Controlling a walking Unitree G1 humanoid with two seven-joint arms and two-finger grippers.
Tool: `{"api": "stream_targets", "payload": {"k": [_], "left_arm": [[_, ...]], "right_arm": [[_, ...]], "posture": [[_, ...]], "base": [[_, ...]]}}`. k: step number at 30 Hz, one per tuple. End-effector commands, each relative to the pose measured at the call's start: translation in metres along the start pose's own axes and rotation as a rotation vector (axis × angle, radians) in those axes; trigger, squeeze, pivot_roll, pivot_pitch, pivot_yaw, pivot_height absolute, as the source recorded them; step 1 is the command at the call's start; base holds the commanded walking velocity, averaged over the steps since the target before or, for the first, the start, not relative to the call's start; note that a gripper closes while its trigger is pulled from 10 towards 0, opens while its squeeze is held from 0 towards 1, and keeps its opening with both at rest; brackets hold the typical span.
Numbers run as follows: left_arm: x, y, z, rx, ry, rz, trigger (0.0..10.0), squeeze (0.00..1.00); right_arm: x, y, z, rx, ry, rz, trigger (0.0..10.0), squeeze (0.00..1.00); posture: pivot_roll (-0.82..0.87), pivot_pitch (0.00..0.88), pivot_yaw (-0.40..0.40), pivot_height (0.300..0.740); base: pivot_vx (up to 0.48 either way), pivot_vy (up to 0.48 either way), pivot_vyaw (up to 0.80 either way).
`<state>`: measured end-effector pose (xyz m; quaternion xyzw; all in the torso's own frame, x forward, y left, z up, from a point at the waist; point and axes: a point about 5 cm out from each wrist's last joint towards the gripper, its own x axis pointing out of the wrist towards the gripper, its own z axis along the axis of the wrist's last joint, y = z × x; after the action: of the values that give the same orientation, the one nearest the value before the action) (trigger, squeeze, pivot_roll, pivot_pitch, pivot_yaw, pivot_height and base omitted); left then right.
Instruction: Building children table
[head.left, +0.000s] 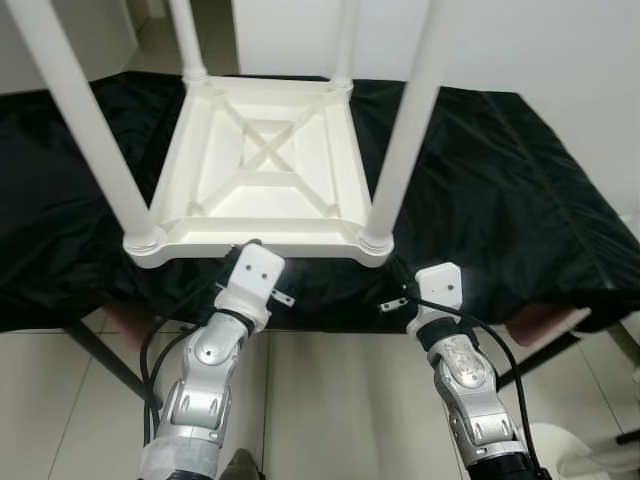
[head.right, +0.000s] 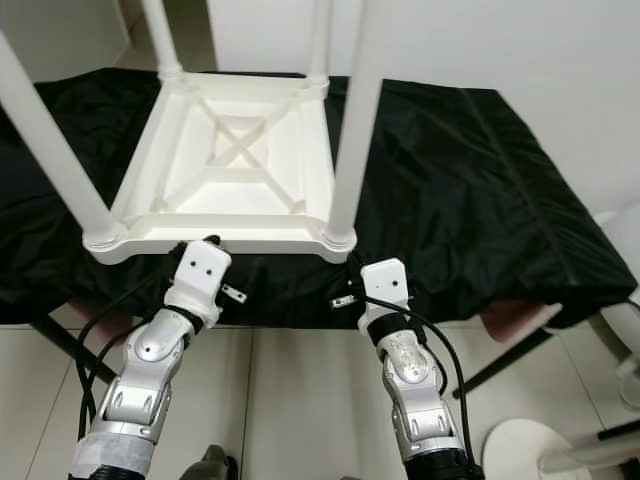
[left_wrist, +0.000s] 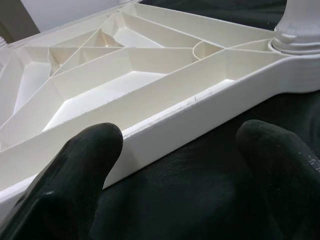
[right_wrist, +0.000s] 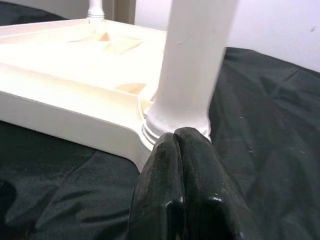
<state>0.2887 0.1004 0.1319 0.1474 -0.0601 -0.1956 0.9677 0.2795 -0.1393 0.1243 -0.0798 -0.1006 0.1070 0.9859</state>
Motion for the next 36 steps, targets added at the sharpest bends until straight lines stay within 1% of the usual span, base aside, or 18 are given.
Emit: {"api": "stream_targets", "payload": {"k": [1, 4, 5, 6, 7, 9, 10, 14, 15, 17, 24, 25, 28, 31, 32, 33, 35, 36], "left_arm": [[-0.003, -0.002, -0.005, -0.012, -0.011, 0.068, 10.0, 0.0], [-0.005, -0.005, -0.005, -0.041, -0.028, 0.03, 10.0, 0.0], [-0.006, -0.006, -0.005, -0.089, -0.032, 0.017, 10.0, 0.0], [-0.006, -0.006, -0.005, -0.089, -0.032, 0.017, 10.0, 0.0], [-0.007, -0.005, -0.005, -0.122, -0.034, 0.01, 10.0, 0.0], [-0.007, -0.001, -0.004, -0.17, -0.039, 0.047, 10.0, 0.0], [-0.007, 0.0, -0.004, -0.179, -0.04, 0.059, 10.0, 0.0], [-0.005, 0.003, -0.002, -0.176, -0.05, 0.088, 10.0, 0.0], [-0.006, 0.007, 0.0, -0.158, -0.065, 0.12, 10.0, 0.0], [-0.007, 0.009, 0.0, -0.148, -0.064, 0.14, 10.0, 0.0], [-0.009, 0.013, 0.001, -0.09, -0.058, 0.162, 10.0, 0.0], [-0.013, 0.015, 0.005, -0.082, -0.067, 0.169, 10.0, 0.0], [-0.015, 0.015, 0.008, -0.093, -0.082, 0.159, 10.0, 0.0], [-0.018, 0.014, 0.01, -0.07, -0.094, 0.138, 10.0, 0.0], [-0.019, 0.014, 0.01, -0.061, -0.097, 0.125, 10.0, 0.0], [-0.02, 0.013, 0.011, -0.05, -0.104, 0.11, 10.0, 0.0], [-0.021, 0.013, 0.012, -0.039, -0.111, 0.095, 10.0, 0.0], [-0.021, 0.014, 0.013, -0.033, -0.111, 0.088, 10.0, 0.0]], "right_arm": [[-0.001, -0.005, -0.004, -0.006, 0.009, -0.016, 10.0, 0.0], [0.0, -0.005, -0.004, -0.011, 0.007, -0.009, 10.0, 0.0], [0.0, -0.006, -0.004, -0.011, 0.002, -0.009, 10.0, 0.0], [0.0, -0.006, -0.004, -0.011, 0.002, -0.009, 10.0, 0.0], [0.0, -0.007, -0.004, -0.011, -0.001, -0.01, 10.0, 0.0], [0.0, -0.011, -0.004, -0.015, -0.004, -0.011, 10.0, 0.0], [0.0, -0.011, -0.004, -0.017, -0.004, -0.01, 10.0, 0.0], [-0.001, -0.013, -0.006, -0.029, -0.001, -0.006, 10.0, 0.0], [-0.002, -0.013, -0.007, -0.038, 0.0, 0.0, 10.0, 0.0], [-0.002, -0.012, -0.007, -0.04, -0.001, 0.004, 10.0, 0.0], [-0.003, -0.011, -0.008, -0.047, -0.006, 0.013, 10.0, 0.0], [-0.007, -0.013, -0.007, -0.042, -0.017, -0.013, 10.0, 0.0], [-0.009, -0.015, -0.007, -0.035, -0.023, -0.04, 10.0, 0.0], [-0.013, -0.018, -0.005, -0.024, -0.035, -0.082, 10.0, 0.0], [-0.015, -0.019, -0.004, -0.004, -0.047, -0.104, 10.0, 0.9], [-0.017, -0.018, -0.003, 0.002, -0.053, -0.115, 10.0, 1.0], [-0.019, -0.017, -0.003, 0.001, -0.058, -0.117, 10.0, 1.0], [-0.019, -0.014, -0.002, 0.013, -0.068, -0.106, 10.0, 1.0]], "posture": [[-0.07, 0.1, -0.045, 0.74], [-0.08, 0.103, -0.04, 0.74], [-0.1, 0.108, -0.029, 0.74], [-0.1, 0.108, -0.029, 0.74], [-0.1, 0.108, -0.029, 0.74], [-0.11, 0.118, -0.013, 0.74], [-0.1, 0.119, -0.013, 0.74], [-0.1, 0.118, -0.011, 0.74], [-0.09, 0.123, -0.002, 0.74], [-0.08, 0.123, 0.003, 0.74], [-0.07, 0.125, 0.013, 0.74], [-0.06, 0.127, 0.027, 0.74], [-0.06, 0.127, 0.027, 0.74], [-0.06, 0.128, 0.036, 0.74], [-0.06, 0.128, 0.04, 0.74], [-0.06, 0.127, 0.049, 0.74], [-0.06, 0.127, 0.049, 0.74], [-0.06, 0.122, 0.067, 0.74]], "base": [[0.0, 0.0, 0.8], [0.0, 0.0, 0.78], [0.0, 0.0, 0.0], [0.0, 0.0, 0.0], [0.0, 0.0, 0.0], [0.0, 0.0, 0.0], [0.0, 0.0, 0.0], [0.0, 0.272, 0.0], [0.0, 0.0, 0.0], [0.0, 0.0, 0.0], [0.0, 0.0, 0.0], [0.0, 0.0, 0.0], [0.0, 0.0, 0.0], [0.0, 0.0, 0.0], [0.0, 0.0, 0.0], [0.0, 0.0, 0.0], [0.0, 0.0, 0.0], [0.0, 0.0, 0.0]]}}
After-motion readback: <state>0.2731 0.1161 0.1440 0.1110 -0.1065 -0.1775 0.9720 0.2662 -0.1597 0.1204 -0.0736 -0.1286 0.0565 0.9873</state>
